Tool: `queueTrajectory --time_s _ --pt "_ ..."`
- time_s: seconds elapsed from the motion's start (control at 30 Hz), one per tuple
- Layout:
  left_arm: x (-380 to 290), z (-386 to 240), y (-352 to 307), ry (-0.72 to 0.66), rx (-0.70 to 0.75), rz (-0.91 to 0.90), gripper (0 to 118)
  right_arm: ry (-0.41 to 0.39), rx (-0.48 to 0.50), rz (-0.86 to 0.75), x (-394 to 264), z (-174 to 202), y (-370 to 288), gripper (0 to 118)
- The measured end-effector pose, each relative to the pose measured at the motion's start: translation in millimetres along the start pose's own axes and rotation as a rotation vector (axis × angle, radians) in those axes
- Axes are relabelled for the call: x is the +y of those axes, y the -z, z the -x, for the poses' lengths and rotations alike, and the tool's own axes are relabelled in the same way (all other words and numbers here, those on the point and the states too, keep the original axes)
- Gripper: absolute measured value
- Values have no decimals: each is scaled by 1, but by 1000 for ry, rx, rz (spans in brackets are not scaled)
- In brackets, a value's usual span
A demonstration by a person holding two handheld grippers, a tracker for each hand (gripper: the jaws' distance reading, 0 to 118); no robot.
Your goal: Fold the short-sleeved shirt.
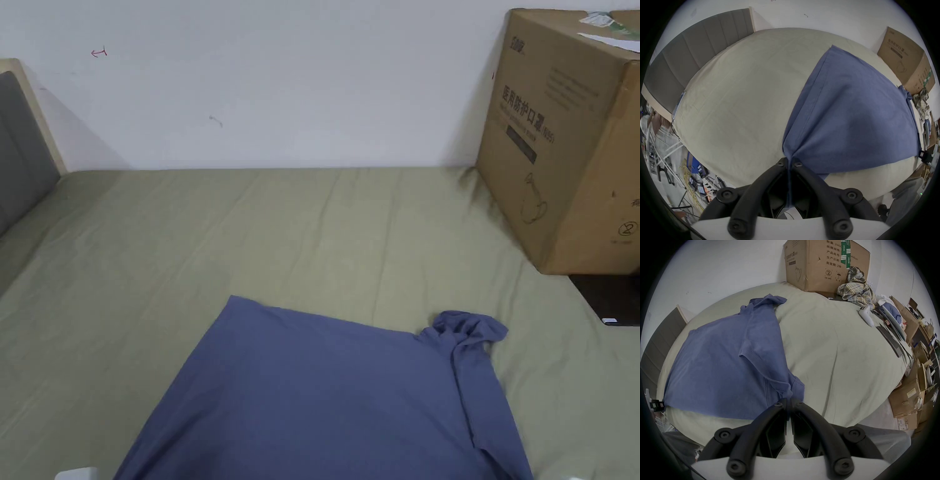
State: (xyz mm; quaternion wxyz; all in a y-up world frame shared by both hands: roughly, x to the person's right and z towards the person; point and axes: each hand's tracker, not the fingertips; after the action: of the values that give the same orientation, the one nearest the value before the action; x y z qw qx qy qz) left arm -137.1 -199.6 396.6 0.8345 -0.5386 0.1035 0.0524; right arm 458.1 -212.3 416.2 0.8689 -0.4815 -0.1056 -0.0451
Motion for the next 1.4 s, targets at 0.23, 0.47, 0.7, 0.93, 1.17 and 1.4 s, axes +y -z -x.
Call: queueTrajectory --time_s 0.23,0.47,0.7,0.93,1.17,1.4 --pt "24 -9 -34 -9 -62 -57 68 -19 32 -132 30 9 -43 88" --pt "79 -46 -128 -35 -231 -471 112 -47 107 -550 99 32 -142 98" --pt "97 -87 -197 27 -213 -871 111 -98 104 -830 126 59 -218 95" --pt "99 -112 -206 24 -223 -992 2 -123 45 -937 125 73 -238 0" --pt "112 -131 -188 102 -255 -943 0 -115 37 -935 129 71 -226 0" --pt "179 -157 -133 185 -307 -756 0 -123 111 -902 148 73 -197 0"
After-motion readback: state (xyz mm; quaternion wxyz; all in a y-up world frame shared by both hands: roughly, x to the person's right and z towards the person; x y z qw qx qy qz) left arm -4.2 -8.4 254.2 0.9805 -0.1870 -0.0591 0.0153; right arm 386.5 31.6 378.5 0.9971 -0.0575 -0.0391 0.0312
